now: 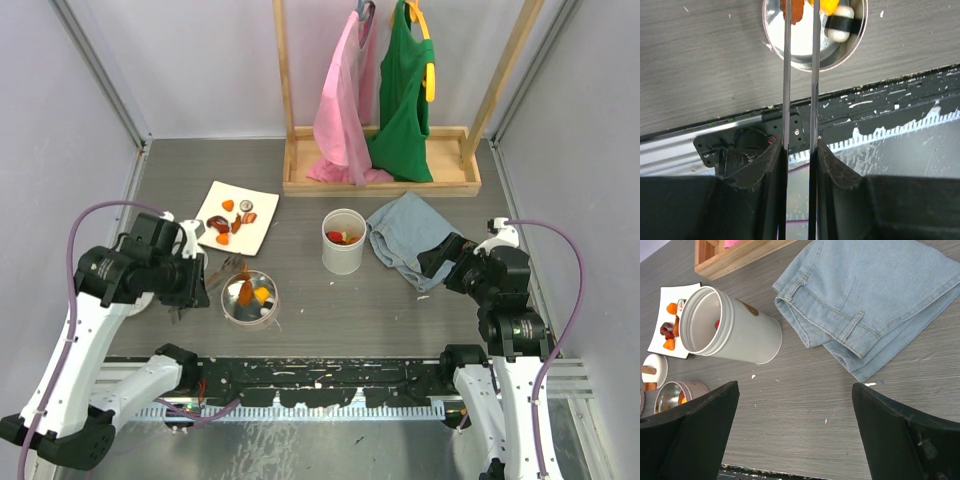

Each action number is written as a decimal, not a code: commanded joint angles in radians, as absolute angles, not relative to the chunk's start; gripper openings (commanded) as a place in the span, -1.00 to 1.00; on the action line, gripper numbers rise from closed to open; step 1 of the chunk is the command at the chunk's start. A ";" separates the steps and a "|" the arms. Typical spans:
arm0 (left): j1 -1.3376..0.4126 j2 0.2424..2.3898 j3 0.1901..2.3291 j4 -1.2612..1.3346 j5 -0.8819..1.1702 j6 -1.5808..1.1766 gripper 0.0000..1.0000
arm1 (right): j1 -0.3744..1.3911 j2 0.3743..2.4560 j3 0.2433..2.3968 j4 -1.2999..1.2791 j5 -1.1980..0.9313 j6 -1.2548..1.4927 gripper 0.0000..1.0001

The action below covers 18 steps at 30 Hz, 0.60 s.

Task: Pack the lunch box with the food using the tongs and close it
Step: Place the fake food in the packing box.

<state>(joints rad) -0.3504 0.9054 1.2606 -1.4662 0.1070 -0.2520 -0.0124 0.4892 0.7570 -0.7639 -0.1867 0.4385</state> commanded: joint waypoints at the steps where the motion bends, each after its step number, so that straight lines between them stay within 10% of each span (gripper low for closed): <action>1: -0.345 0.877 1.261 -1.543 0.169 -0.261 -0.55 | -0.008 0.491 0.765 -0.699 -0.201 0.426 1.00; 18: -0.440 0.897 1.197 -1.609 0.220 -0.265 -0.48 | -0.008 0.492 0.763 -0.697 -0.201 0.427 1.00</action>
